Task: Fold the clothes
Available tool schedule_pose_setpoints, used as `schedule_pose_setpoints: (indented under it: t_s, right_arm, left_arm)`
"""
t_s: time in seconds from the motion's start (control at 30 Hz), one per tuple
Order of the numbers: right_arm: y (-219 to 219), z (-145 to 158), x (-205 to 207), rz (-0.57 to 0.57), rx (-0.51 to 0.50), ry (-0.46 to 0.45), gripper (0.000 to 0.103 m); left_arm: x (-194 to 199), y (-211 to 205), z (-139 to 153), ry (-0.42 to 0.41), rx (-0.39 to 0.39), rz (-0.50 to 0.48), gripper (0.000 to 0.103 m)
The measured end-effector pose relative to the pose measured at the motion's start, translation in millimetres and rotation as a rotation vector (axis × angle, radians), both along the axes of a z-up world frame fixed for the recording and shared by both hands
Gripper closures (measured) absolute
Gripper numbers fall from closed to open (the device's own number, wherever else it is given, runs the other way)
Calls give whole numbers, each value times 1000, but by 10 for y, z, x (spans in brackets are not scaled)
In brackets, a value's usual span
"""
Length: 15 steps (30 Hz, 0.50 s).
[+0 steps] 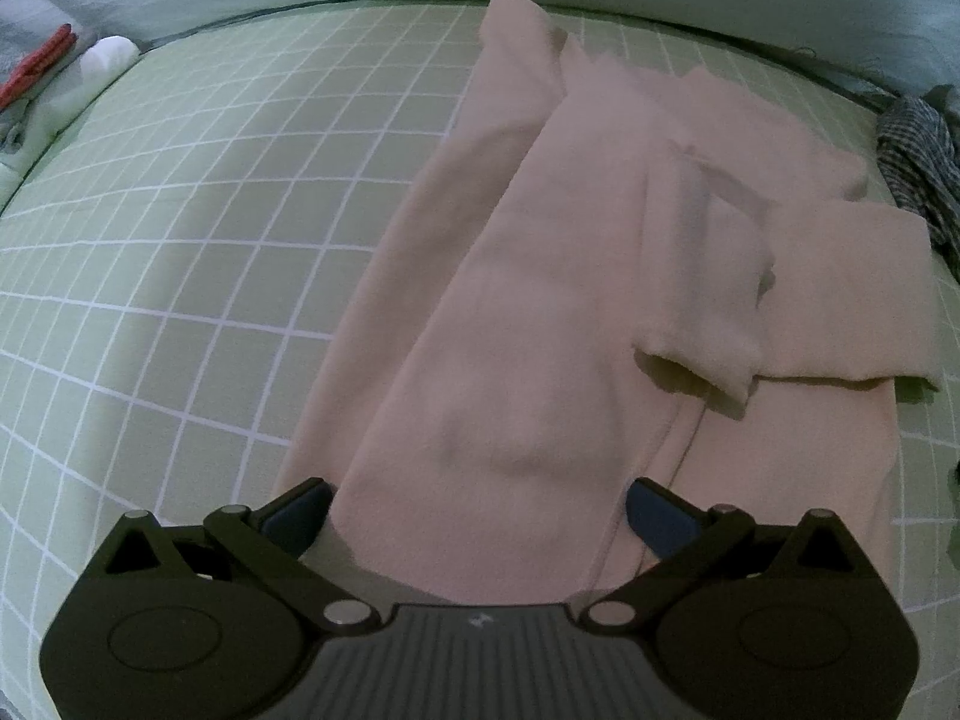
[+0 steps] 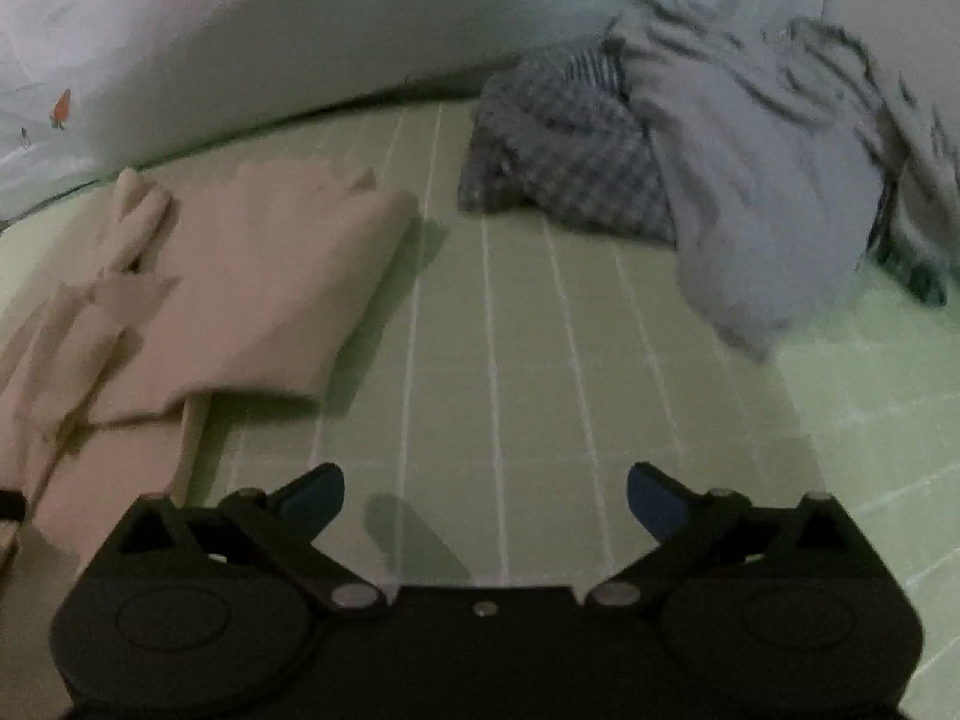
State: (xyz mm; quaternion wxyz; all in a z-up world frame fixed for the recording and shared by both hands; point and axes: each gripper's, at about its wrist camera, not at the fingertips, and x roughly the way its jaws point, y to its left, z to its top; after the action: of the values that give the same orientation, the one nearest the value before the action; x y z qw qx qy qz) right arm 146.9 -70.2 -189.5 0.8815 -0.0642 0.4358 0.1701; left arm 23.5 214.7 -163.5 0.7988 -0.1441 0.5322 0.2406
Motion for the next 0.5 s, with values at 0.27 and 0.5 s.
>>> schedule_pose_setpoints:
  t_s: [0.27, 0.5]
  right_arm:
    - [74, -72, -47, 13, -2, -58, 0]
    - [79, -122, -89, -2, 29, -147, 0]
  left_arm:
    - [-13, -126, 455, -171, 116, -103, 15]
    - [230, -193, 429, -288, -7, -235, 39]
